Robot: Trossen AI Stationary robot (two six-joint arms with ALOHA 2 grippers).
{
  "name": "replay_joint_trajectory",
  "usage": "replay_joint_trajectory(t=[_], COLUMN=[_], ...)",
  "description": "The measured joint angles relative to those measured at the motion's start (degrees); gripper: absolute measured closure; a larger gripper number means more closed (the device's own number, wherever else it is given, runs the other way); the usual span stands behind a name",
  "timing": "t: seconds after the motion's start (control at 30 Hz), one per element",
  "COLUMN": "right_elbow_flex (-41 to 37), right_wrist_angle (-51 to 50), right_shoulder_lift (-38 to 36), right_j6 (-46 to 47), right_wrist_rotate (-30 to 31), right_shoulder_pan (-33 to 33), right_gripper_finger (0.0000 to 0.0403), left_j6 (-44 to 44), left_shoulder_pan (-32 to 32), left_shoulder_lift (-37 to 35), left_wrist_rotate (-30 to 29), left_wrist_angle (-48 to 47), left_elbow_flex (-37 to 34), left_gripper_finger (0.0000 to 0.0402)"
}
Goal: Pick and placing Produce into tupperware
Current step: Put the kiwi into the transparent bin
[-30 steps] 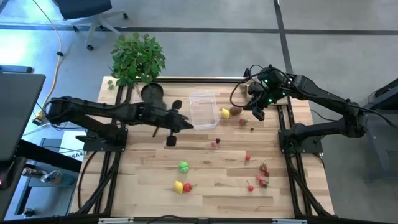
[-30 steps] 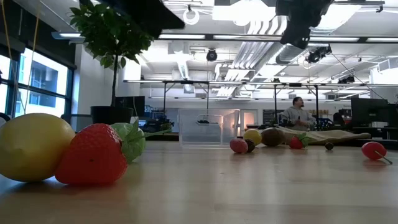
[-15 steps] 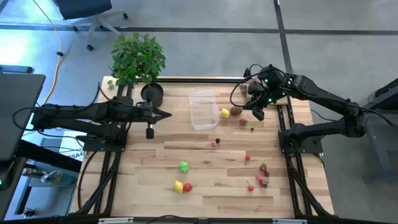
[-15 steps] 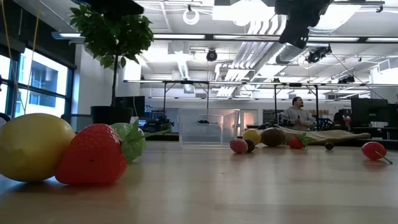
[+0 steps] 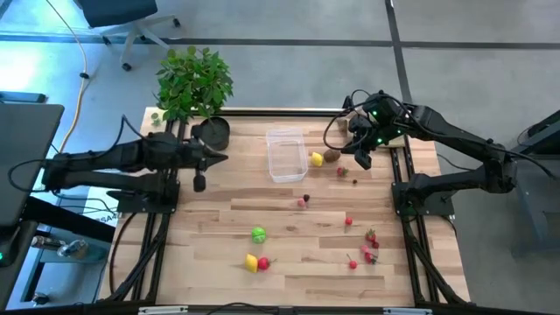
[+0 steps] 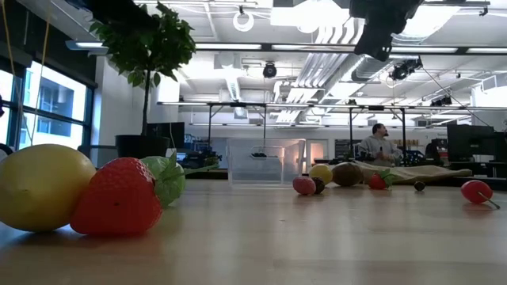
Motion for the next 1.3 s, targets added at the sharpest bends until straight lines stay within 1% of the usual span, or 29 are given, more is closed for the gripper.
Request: replay_joint_trajectory(t=[0.13, 0.47, 1.3], right_elbow_flex=[0.0, 0.0, 0.0], right_wrist_angle=[-0.2, -0.3, 0.2], right_shoulder_lift=[0.0, 0.0, 0.0], right_j6=[0.4, 0.3, 0.2], right_wrist_rotate=[0.0, 0.0, 0.0], right_shoulder_pan=[0.0, 0.0, 0.0], right_gripper_finger=[0.0402, 0.0402, 0.0402], left_j6=[0.9, 0.7, -1.4], left_shoulder_pan=[3.2, 6.6, 6.8], left_shoulder_lift=[-2.1, -3.0, -3.0], left_wrist_rotate=[3.7, 10.9, 12.0], left_wrist_angle=[-1.5, -2.5, -4.4], left_elbow_flex=[0.0, 0.0, 0.0], left_gripper_finger=[0.0402, 0.0402, 0.0401])
